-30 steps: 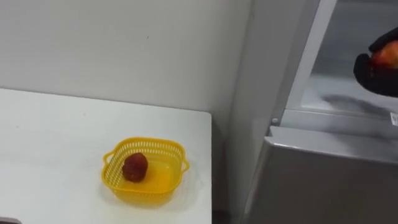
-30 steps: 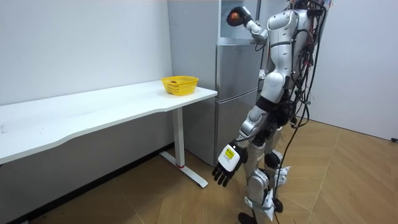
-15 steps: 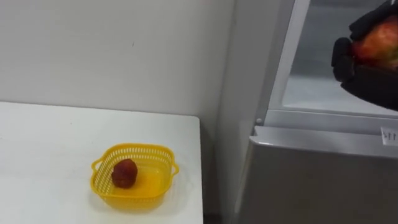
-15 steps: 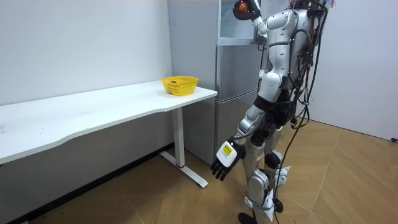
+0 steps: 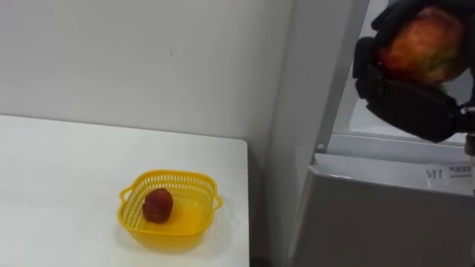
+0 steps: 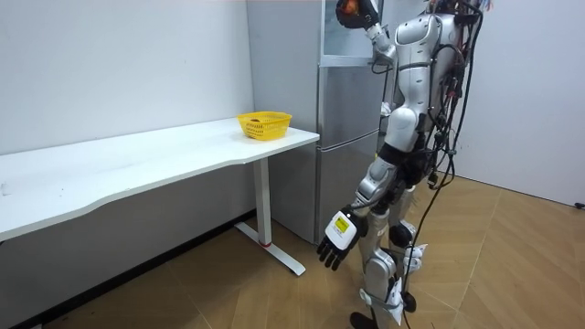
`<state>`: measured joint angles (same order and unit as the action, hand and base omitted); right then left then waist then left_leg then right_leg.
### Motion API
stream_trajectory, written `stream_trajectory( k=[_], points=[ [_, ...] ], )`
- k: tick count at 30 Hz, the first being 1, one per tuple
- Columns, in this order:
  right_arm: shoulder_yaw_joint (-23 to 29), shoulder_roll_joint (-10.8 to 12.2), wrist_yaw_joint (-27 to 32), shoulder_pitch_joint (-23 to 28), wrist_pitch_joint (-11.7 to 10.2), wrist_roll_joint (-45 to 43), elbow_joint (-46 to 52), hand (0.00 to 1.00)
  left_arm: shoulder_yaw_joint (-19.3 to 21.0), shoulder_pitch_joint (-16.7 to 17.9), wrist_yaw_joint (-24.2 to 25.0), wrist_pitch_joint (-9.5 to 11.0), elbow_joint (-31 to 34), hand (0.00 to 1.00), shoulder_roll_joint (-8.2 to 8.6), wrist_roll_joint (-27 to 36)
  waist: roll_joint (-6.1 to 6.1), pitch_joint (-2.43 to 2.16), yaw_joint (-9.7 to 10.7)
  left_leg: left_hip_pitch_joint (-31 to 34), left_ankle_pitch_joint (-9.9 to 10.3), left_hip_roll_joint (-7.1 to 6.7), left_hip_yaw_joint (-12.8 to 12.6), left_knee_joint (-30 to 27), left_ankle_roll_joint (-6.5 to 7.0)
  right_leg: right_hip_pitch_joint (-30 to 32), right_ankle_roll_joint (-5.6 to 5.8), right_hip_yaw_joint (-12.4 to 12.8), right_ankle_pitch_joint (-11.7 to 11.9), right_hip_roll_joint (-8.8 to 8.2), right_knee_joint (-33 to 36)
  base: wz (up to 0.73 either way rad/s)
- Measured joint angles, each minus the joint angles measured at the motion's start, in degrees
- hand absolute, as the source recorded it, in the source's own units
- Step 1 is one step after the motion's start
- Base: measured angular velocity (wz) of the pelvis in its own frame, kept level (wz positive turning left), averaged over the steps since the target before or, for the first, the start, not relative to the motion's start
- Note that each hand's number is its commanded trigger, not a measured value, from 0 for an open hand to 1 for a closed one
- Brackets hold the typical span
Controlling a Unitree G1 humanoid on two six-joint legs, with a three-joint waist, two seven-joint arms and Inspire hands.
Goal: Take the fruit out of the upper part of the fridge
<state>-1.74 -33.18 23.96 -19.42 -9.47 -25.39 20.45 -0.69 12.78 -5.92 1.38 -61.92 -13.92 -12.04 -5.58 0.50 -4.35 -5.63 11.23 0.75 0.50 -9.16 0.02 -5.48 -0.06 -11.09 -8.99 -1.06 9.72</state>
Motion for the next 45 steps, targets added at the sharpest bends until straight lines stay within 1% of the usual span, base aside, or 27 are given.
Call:
stream_trajectory(
  k=[1,3,5,6,8,9,11,14,16,17,19,20,22,23,24,27,28,30,32,34,35,38,40,42,43,44,45],
  points=[
    [-0.46,0.00,-0.28,-0.02,0.25,0.06,0.28,1.00,-0.02,0.01,0.26,0.00,-0.04,0.00,0.00,0.02,-0.04,-0.02,-0.39,-0.02,0.00,0.00,-0.02,0.00,0.00,0.01,0.00,-0.01,0.00,-0.01,0.01,0.00],
    [-3.89,0.01,-1.19,-0.83,0.58,-0.31,0.76,1.00,-0.31,-0.01,0.46,-0.06,-0.56,0.00,-0.04,0.02,-0.10,0.00,-1.00,0.03,-0.01,-0.01,0.38,-0.03,-0.01,-0.06,0.00,-0.33,0.00,-0.02,0.04,0.06],
    [-6.07,0.02,-2.50,-1.33,0.59,-1.49,0.57,1.00,-1.52,-0.43,0.51,-0.10,-1.23,0.00,-0.30,0.02,-0.37,0.17,-1.26,0.14,-0.01,-0.03,0.78,-0.09,-0.01,-0.09,0.00,-0.62,0.00,-0.03,0.05,0.10],
    [-6.88,0.08,-3.62,-1.33,0.57,-1.94,0.49,1.00,-2.12,-0.73,0.67,-0.13,-1.54,0.00,-0.35,0.02,-0.59,0.28,-2.01,0.23,-0.01,-0.05,1.20,-0.15,-0.01,-0.10,0.00,-0.74,0.00,-0.04,0.04,0.09],
    [-7.84,0.32,-4.96,-1.33,0.65,-1.87,0.49,1.00,-2.38,-1.15,1.48,-0.17,-2.25,0.00,-0.35,-0.19,-1.02,0.37,-2.63,0.58,-0.01,-0.07,1.38,-0.16,-0.02,0.05,0.00,-0.89,0.00,-0.03,-0.01,0.10],
    [-8.23,0.82,-5.86,-1.36,0.62,-1.80,0.50,1.00,-2.37,-1.02,1.81,-0.19,-2.25,0.00,-0.35,-0.56,-1.66,0.09,-3.02,1.07,-0.01,-0.08,1.61,-0.28,-0.02,0.32,0.00,-1.28,0.00,-0.05,-0.01,0.12],
    [-8.26,1.78,-6.92,-1.49,0.50,-1.60,0.49,1.00,-2.37,-1.07,2.40,-0.19,-2.25,0.00,-0.28,-1.30,-1.87,0.28,-3.86,1.52,0.00,-0.11,2.10,-0.49,-0.03,0.47,0.00,-1.73,0.00,-0.06,-0.04,0.13],
    [-9.65,2.34,-7.32,-4.46,-0.50,-1.59,-2.51,1.00,-2.38,-1.61,3.03,-0.20,-2.18,0.00,0.03,-2.29,-2.17,0.23,-4.74,1.81,-0.01,-0.19,2.39,-0.58,-0.03,0.63,0.00,-1.71,0.00,-0.12,-0.03,0.06],
    [-10.96,2.79,-7.33,-6.48,-0.59,-2.38,-5.57,1.00,-2.33,-2.41,3.13,-0.22,-2.13,0.00,0.02,-2.70,-2.32,0.29,-5.70,1.73,-0.01,-0.18,2.50,-0.55,-0.03,0.62,0.00,-1.72,0.00,-0.12,-0.07,0.00],
    [-11.68,3.56,-7.34,-7.10,-0.49,-2.50,-7.53,1.00,-2.33,-2.59,3.13,-0.22,-2.10,0.00,0.01,-2.70,-2.43,0.24,-6.19,1.62,-0.02,-0.18,2.70,-0.55,-0.03,0.54,0.00,-1.77,0.00,-0.13,-0.07,0.03],
    [-12.65,4.41,-7.36,-7.40,-0.35,-2.71,-9.53,1.00,-2.33,-2.90,3.16,-0.22,-2.05,0.00,-0.06,-2.72,-2.96,0.17,-6.94,1.77,-0.02,-0.20,3.01,-0.55,-0.03,0.52,0.00,-2.18,0.00,-0.16,-0.08,0.09],
    [-13.00,4.64,-7.56,-7.45,-0.49,-3.09,-10.14,1.00,-2.24,-3.06,3.26,-0.22,-2.05,0.00,-0.22,-2.90,-3.06,0.34,-7.16,2.05,-0.02,-0.27,3.44,-0.56,-0.03,0.59,0.01,-3.01,-0.01,-0.26,-0.09,0.17],
    [-13.29,4.74,-7.86,-7.54,-0.41,-4.06,-10.89,1.00,-2.07,-3.27,3.74,-0.22,-2.02,0.00,-0.44,-3.44,-3.55,0.21,-7.26,2.15,-0.02,-0.36,3.77,-0.46,-0.03,0.60,0.06,-3.30,-0.04,-0.31,-0.08,0.15],
    [-13.37,4.74,-7.90,-7.59,-0.40,-4.20,-10.99,1.00,-1.80,-3.23,4.15,-0.23,-2.12,0.00,-0.65,-3.44,-3.88,0.38,-7.67,2.28,-0.03,-0.44,4.33,-0.39,-0.02,0.59,0.18,-3.53,-0.11,-0.34,-0.08,0.13],
    [-13.37,4.74,-7.90,-7.60,-0.31,-4.20,-11.01,1.00,-1.78,-3.23,4.41,-0.41,-2.13,0.00,-0.92,-3.44,-4.34,0.43,-7.80,2.54,-0.03,-0.46,4.57,-0.42,-0.02,0.69,0.23,-3.81,-0.14,-0.35,-0.11,0.14],
    [-13.79,4.68,-7.89,-8.31,0.74,-4.36,-12.62,1.00,-1.75,-3.25,4.96,-1.21,-2.10,0.00,-0.83,-3.90,-5.26,0.28,-8.80,3.04,-0.04,-0.54,5.10,-0.50,-0.01,0.82,0.23,-5.07,-0.14,-0.46,-0.21,0.14],
    [-14.34,4.60,-7.90,-8.92,0.84,-4.28,-13.43,1.00,-1.76,-3.23,5.11,-1.29,-2.10,0.00,-0.80,-3.90,-5.26,0.33,-8.82,3.05,-0.04,-0.56,5.28,-0.54,-0.01,0.81,0.23,-5.25,-0.14,-0.48,-0.21,0.20],
    [-16.27,4.57,-7.91,-10.57,1.83,-4.08,-16.54,1.00,-1.74,-3.56,5.28,-1.44,-2.17,0.00,-0.85,-3.86,-5.81,0.47,-9.45,3.28,-0.06,-0.61,6.03,-0.67,-0.01,0.86,0.23,-6.31,-0.14,-0.56,-0.19,0.16],
    [-18.20,4.57,-7.92,-11.91,1.81,-3.63,-19.75,1.00,-1.76,-4.23,5.17,-1.70,-2.39,0.00,-0.85,-3.78,-6.15,0.51,-10.10,3.69,-0.06,-0.66,6.28,-1.21,-0.01,0.87,0.23,-6.40,-0.14,-0.60,-0.19,0.13],
    [-20.24,4.58,-8.06,-13.06,2.01,-3.64,-22.85,1.00,-1.84,-4.97,4.65,-1.84,-2.51,0.00,-0.87,-3.71,-6.44,0.47,-10.26,4.11,-0.06,-0.80,7.03,-1.58,-0.01,0.87,0.23,-6.41,-0.15,-0.66,-0.18,0.20],
    [-21.75,4.59,-8.17,-13.80,2.02,-3.65,-24.90,1.00,-1.90,-5.33,4.26,-2.02,-2.63,0.00,-0.87,-3.70,-6.74,0.31,-10.38,4.24,-0.06,-0.85,7.46,-1.62,-0.01,0.87,0.23,-6.40,-0.15,-0.67,-0.18,0.16],
    [-23.74,4.60,-9.48,-14.22,2.18,-3.71,-28.36,1.00,-1.89,-5.77,4.19,-2.70,-2.93,0.00,-0.87,-3.72,-6.96,0.29,-11.20,4.56,-0.06,-0.96,7.70,-1.80,-0.01,0.93,0.25,-6.43,-0.16,-0.75,-0.20,0.06],
    [-23.98,4.60,-10.24,-14.30,2.18,-3.77,-30.11,1.00,-1.87,-5.89,4.21,-2.76,-2.86,0.00,-0.91,-3.82,-7.13,0.37,-11.62,5.26,-0.06,-1.08,7.70,-2.31,-0.01,1.33,0.25,-6.47,-0.16,-0.84,-0.18,0.00],
    [-24.10,4.67,-10.68,-14.38,3.35,-3.85,-32.49,1.00,-1.87,-6.35,4.34,-2.78,-2.77,0.00,-0.95,-3.82,-7.36,0.61,-12.04,5.95,-0.06,-1.14,7.69,-2.58,-0.01,1.84,0.25,-6.47,-0.16,-0.90,-0.20,0.00],
    [-24.15,4.69,-10.86,-14.46,3.40,-3.89,-33.11,1.00,-1.91,-6.47,4.34,-2.79,-2.78,0.00,-1.03,-3.81,-7.49,0.67,-12.19,6.12,-0.07,-1.14,7.64,-2.57,-0.01,2.07,0.25,-6.47,-0.16,-0.90,-0.19,-0.07],
    [-24.59,4.69,-11.04,-14.75,3.75,-3.86,-34.19,1.00,-1.93,-6.75,4.35,-2.81,-2.74,0.00,-1.29,-3.80,-7.80,0.88,-12.69,6.57,-0.09,-1.13,7.45,-2.60,-0.05,2.64,0.25,-6.49,-0.16,-0.88,-0.18,-0.10],
    [-25.30,4.69,-11.45,-15.12,4.21,-3.88,-35.30,1.00,-2.02,-7.01,4.36,-2.85,-2.72,0.00,-1.50,-3.80,-8.07,0.94,-12.85,7.18,-0.11,-1.13,7.41,-2.75,-0.08,3.16,0.25,-6.53,-0.16,-0.87,-0.18,-0.09]
  ],
)
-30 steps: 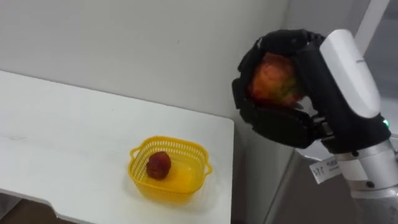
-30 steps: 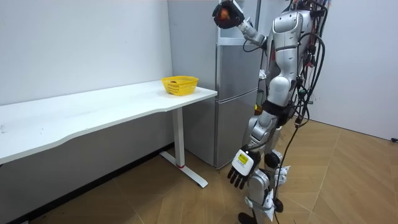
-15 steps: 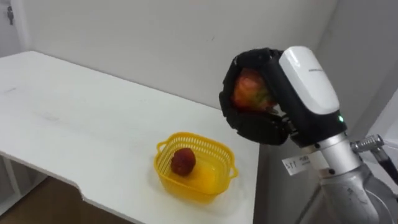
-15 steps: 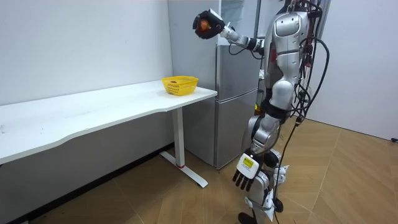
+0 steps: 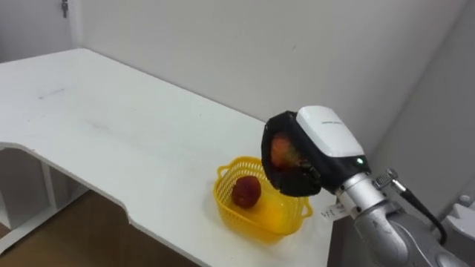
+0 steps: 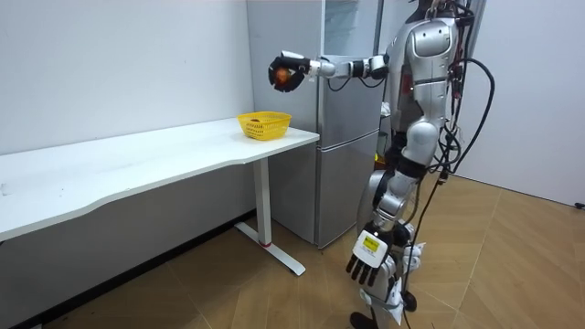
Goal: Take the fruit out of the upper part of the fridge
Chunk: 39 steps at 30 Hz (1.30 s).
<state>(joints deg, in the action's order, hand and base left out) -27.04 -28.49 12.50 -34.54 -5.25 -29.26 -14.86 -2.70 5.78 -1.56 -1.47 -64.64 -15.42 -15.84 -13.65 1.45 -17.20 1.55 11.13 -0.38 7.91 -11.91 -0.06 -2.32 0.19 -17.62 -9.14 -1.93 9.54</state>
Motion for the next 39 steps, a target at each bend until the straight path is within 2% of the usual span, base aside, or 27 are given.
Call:
stream_trajectory(
  k=[5,8,12,17,18,19,20,32,39],
  points=[
    [-1.19,0.36,-1.51,-0.40,1.40,-0.05,-0.97,1.00,-0.52,-0.40,0.35,-0.13,0.49,0.00,-0.66,-0.01,-0.37,0.02,-0.73,1.87,-0.03,-0.09,0.20,-0.76,-0.07,1.34,-0.01,-0.29,0.01,0.01,0.02,0.02],
    [-1.50,2.08,-1.55,-1.86,1.47,0.35,-5.71,1.00,-0.82,-0.47,0.53,-0.53,0.57,0.00,-0.85,-0.02,-0.55,0.13,-1.03,1.95,-0.04,-0.17,0.56,-0.82,-0.08,1.28,-0.01,-0.42,0.01,-0.01,0.06,0.07],
    [-1.62,3.98,-3.14,-4.49,3.37,0.73,-12.89,1.00,-1.57,-2.48,0.43,-1.12,0.61,0.00,-0.99,-0.05,-1.30,0.26,-1.75,3.51,-0.04,-0.37,1.39,-1.35,-0.08,2.35,-0.01,-0.42,0.01,-0.05,0.06,0.10],
    [-1.67,3.99,-4.01,-4.82,3.57,1.01,-16.29,1.00,-2.10,-3.73,-0.61,-1.12,0.49,0.00,-1.00,-0.03,-1.57,0.37,-2.16,4.02,-0.05,-0.44,1.93,-1.54,-0.08,2.64,-0.01,-0.56,0.01,-0.08,0.06,0.06],
    [-1.67,3.99,-4.01,-4.82,3.69,1.01,-16.50,0.86,-2.10,-3.72,-0.71,-1.13,0.48,0.00,-1.02,-0.03,-1.60,0.38,-2.11,4.01,-0.05,-0.44,1.94,-1.51,-0.08,2.68,-0.01,-0.54,0.01,-0.08,0.05,0.00],
    [-1.67,3.99,-4.01,-4.82,3.76,1.01,-16.57,0.21,-2.10,-3.74,-0.74,-1.13,0.45,0.00,-1.02,-0.03,-1.60,0.39,-2.11,4.01,-0.05,-0.43,1.95,-1.48,-0.08,2.70,-0.01,-0.54,0.01,-0.08,0.03,0.00],
    [-1.67,3.99,-4.00,-4.82,3.85,1.00,-16.78,0.00,-2.10,-3.73,-0.75,-1.13,0.35,0.00,-1.01,-0.03,-1.60,0.40,-2.11,4.00,-0.05,-0.42,1.98,-1.46,-0.08,2.72,-0.01,-0.50,0.01,-0.07,0.00,0.00],
    [-1.67,4.00,-3.89,-4.82,4.02,0.98,-18.21,0.00,-2.01,-3.71,-2.14,-1.15,0.23,0.00,-0.99,-0.05,-1.54,0.50,-2.14,3.99,-0.05,-0.41,2.25,-1.22,-0.08,2.83,-0.01,-0.10,0.01,-0.06,-0.01,0.00],
    [-1.67,4.01,-3.76,-4.82,4.01,0.92,-19.09,0.00,-2.02,-3.78,-2.53,-1.93,-0.06,0.00,-0.96,-0.07,-1.01,0.93,-2.17,4.27,-0.05,-0.44,1.96,-1.50,-0.08,2.98,-0.01,0.11,0.01,-0.06,0.08,0.00]
  ],
)
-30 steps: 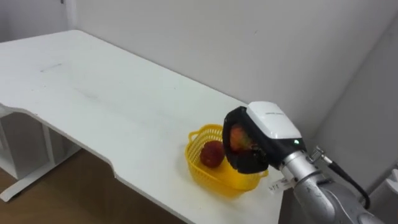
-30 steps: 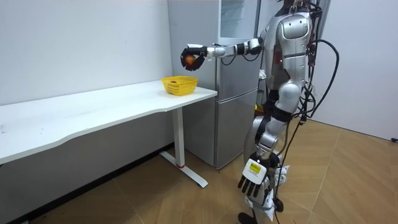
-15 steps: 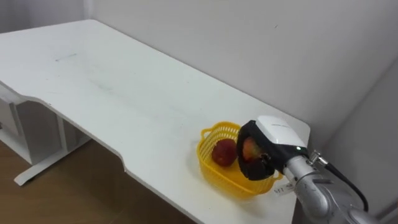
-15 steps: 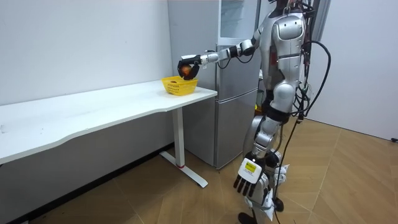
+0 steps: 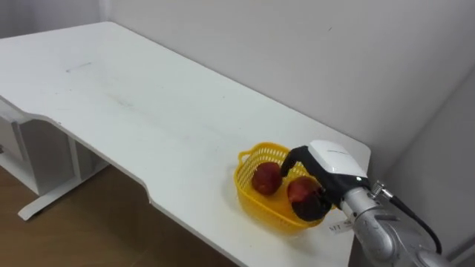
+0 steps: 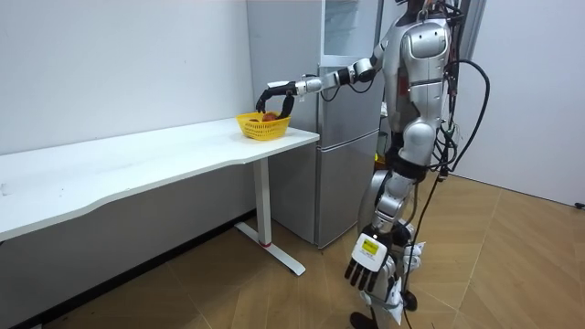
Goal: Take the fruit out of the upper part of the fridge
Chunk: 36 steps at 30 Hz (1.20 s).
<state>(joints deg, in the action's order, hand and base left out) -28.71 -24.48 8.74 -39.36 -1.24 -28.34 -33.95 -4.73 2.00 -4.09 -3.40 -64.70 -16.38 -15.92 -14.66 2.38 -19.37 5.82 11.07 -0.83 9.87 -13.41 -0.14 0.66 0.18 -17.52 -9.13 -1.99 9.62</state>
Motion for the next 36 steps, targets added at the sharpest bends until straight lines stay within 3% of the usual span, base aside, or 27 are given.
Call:
stream_trajectory(
  k=[22,25,29,36],
  points=[
    [0.13,0.00,-0.15,-0.03,-0.06,2.33,0.07,0.00,-0.08,-0.05,0.16,-0.21,0.19,0.00,-0.01,0.03,0.25,0.02,0.34,0.05,0.00,-0.02,-0.29,-0.68,0.00,-0.22,0.00,-0.02,0.00,-0.02,0.06,-0.01],
    [0.13,0.00,-0.07,0.08,-0.10,3.35,2.67,0.00,-0.30,0.49,-0.12,-0.21,-0.07,0.00,-0.02,-0.01,1.23,0.11,0.36,-0.22,0.02,-0.03,-0.53,-0.99,-0.02,-0.57,-0.01,-0.17,0.01,-0.03,0.06,-0.01],
    [0.22,0.00,1.70,0.08,-1.49,3.65,8.90,0.00,-0.87,0.85,-0.34,-0.19,-0.54,0.00,-0.04,0.04,3.44,-0.01,0.72,-0.53,0.03,0.02,-0.59,-0.95,-0.04,-0.86,-0.01,-0.05,0.01,0.01,0.07,0.00],
    [2.40,1.44,4.25,1.28,-3.94,4.82,19.22,0.00,-1.16,3.84,-0.38,-0.15,-0.34,0.00,0.45,0.04,6.00,-1.00,3.47,-1.27,0.01,0.11,-2.04,-0.80,-0.04,-1.14,-0.11,1.63,0.07,0.04,0.09,-0.09]
  ],
)
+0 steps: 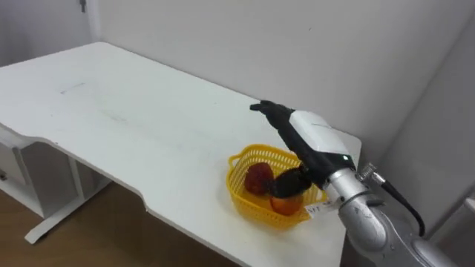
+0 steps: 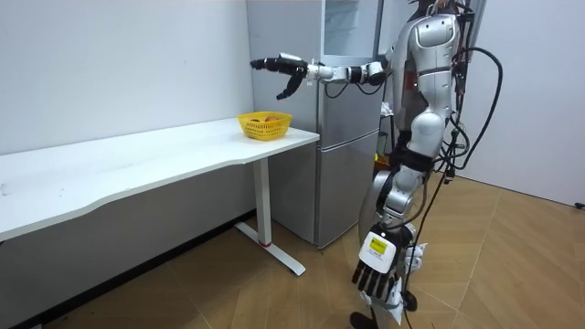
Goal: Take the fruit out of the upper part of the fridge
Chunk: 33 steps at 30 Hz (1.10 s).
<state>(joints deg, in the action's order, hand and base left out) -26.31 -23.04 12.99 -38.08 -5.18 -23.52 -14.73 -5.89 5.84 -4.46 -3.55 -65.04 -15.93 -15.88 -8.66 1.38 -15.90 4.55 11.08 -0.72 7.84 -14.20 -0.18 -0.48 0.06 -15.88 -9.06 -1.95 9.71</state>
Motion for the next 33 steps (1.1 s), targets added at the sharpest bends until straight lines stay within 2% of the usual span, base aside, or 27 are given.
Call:
stream_trajectory(
  k=[2,5,6,8,11,13,15,18,27,33],
  points=[
    [2.26,0.63,0.88,2.18,-0.24,0.94,3.28,0.00,0.17,-0.01,-0.10,0.00,0.40,0.00,0.18,0.21,0.35,-0.19,0.19,-0.26,0.00,0.10,-0.59,0.13,0.00,-0.01,-0.03,0.26,0.02,0.00,0.00,-0.09],
    [5.82,1.50,2.31,7.56,-0.34,2.82,11.06,0.00,0.37,0.03,-0.62,0.12,0.43,0.00,1.66,0.62,1.73,-0.52,1.58,-1.18,0.02,-0.01,-0.71,0.25,0.04,-0.71,-0.08,0.58,0.08,-0.10,0.02,-0.06],
    [6.84,2.18,2.83,9.76,-0.44,2.69,13.91,0.00,0.32,0.43,-0.81,0.38,0.42,0.00,1.93,0.61,2.13,-0.73,1.78,-2.07,0.01,0.13,-1.25,0.82,0.06,-1.02,-0.08,1.68,0.08,0.00,0.03,-0.20],
    [8.01,2.92,3.66,12.27,-1.46,2.84,17.04,0.00,0.35,0.97,-1.15,0.52,0.42,0.00,2.37,0.58,2.81,-0.71,2.32,-3.40,0.01,0.49,-2.64,1.42,0.06,-1.58,-0.08,2.53,0.08,0.17,0.01,-0.35],
    [11.32,4.08,4.12,17.06,-2.38,6.26,22.94,0.00,0.75,2.04,-1.35,1.57,0.43,0.00,3.70,0.59,4.12,-0.83,4.54,-4.50,0.05,0.77,-4.21,2.05,0.10,-1.85,-0.12,4.22,0.11,0.32,0.13,-0.29],
    [12.39,4.93,5.70,20.00,-3.12,7.56,25.96,0.00,0.73,2.65,-1.67,2.29,0.25,0.00,4.19,0.59,4.89,-0.82,5.06,-5.59,0.05,1.09,-5.73,2.89,0.10,-2.09,-0.31,5.19,0.23,0.55,0.17,-0.39],
    [13.91,5.65,7.41,23.01,-4.75,7.78,27.19,0.00,0.72,3.09,-1.74,2.68,-0.82,0.00,4.41,0.60,5.59,-1.00,7.22,-7.09,0.06,1.27,-6.49,3.75,0.09,-2.92,-0.32,5.97,0.23,0.73,0.14,-0.21],
    [16.61,7.28,9.50,25.35,-6.15,9.63,27.45,0.00,0.66,3.25,-1.77,3.23,-0.99,0.00,4.56,0.59,6.09,-0.99,9.47,-7.92,0.07,1.36,-7.07,4.14,0.09,-3.44,-0.32,6.50,0.23,0.85,0.10,-0.10],
    [23.68,7.33,17.79,33.88,-9.06,10.42,35.45,0.00,0.62,4.29,-4.01,5.23,-1.72,0.00,6.07,0.78,6.62,-1.46,13.33,-8.34,0.08,1.53,-8.52,4.57,0.10,-2.75,-0.34,8.08,0.25,1.09,0.13,-0.09],
    [25.98,7.35,20.07,35.23,-10.47,10.95,35.94,0.00,0.47,5.37,-4.02,5.88,-1.86,0.00,6.20,1.97,6.93,-1.50,15.66,-9.48,0.12,1.65,-9.30,5.04,0.11,-3.49,-0.33,8.94,0.24,1.25,0.02,-0.07]
  ],
)
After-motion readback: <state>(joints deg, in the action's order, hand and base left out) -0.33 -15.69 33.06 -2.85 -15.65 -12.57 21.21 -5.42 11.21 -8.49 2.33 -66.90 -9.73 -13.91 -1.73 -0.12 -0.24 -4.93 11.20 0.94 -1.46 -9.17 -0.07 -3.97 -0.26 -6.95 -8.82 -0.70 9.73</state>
